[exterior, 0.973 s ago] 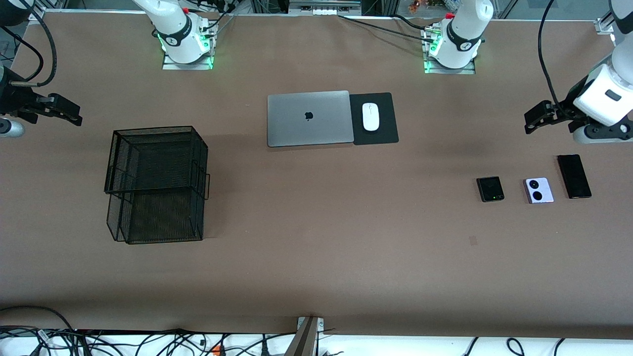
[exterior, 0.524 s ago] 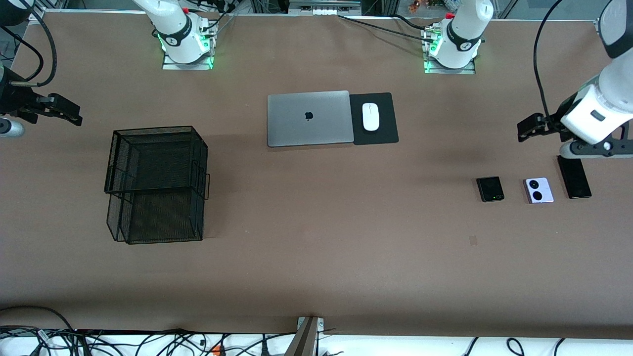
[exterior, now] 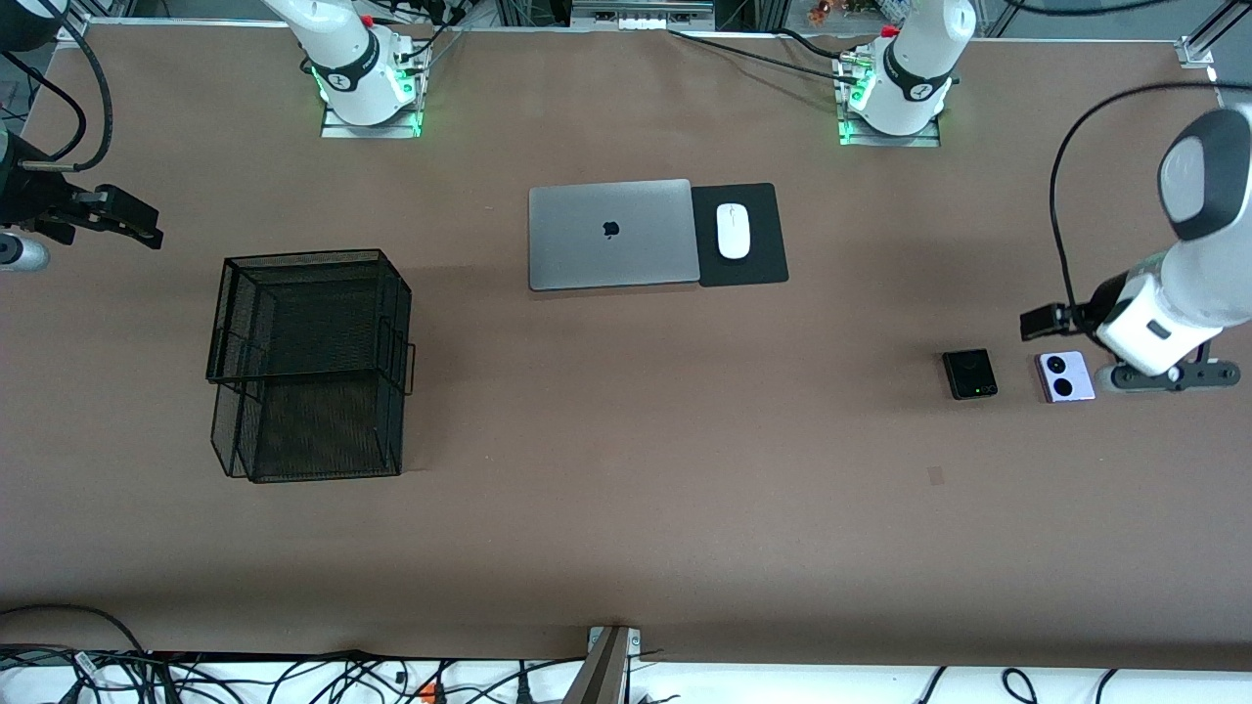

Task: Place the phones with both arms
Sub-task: 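Reach the left gripper down and grasp the small black flip phone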

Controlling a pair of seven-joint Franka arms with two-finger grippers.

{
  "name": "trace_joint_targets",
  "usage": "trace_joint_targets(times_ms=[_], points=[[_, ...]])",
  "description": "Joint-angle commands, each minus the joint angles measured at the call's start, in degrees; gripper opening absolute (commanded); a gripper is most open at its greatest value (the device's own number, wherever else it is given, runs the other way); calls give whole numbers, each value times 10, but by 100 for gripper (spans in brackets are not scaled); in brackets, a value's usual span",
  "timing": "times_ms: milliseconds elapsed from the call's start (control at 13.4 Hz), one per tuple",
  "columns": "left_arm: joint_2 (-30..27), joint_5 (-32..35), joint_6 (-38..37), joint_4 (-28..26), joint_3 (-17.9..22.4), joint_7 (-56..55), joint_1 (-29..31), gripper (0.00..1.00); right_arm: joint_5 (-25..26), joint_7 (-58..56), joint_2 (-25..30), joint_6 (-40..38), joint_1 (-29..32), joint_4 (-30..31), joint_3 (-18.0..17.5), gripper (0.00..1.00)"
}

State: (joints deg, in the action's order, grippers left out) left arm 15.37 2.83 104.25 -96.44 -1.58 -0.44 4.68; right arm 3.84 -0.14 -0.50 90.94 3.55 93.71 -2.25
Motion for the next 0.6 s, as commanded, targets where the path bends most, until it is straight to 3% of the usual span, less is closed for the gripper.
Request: trace_joint_targets(times_ms=[0, 300, 524], points=[[21, 8, 79, -38, -3, 27, 14, 100, -10, 6, 1, -7, -1, -5, 0, 100], [31, 8, 231, -145, -3, 27, 25, 100, -10, 6, 1, -7, -1, -5, 0, 100], [66, 9, 329, -194, -3, 27, 37, 100, -10, 6, 1, -7, -1, -5, 0, 100]])
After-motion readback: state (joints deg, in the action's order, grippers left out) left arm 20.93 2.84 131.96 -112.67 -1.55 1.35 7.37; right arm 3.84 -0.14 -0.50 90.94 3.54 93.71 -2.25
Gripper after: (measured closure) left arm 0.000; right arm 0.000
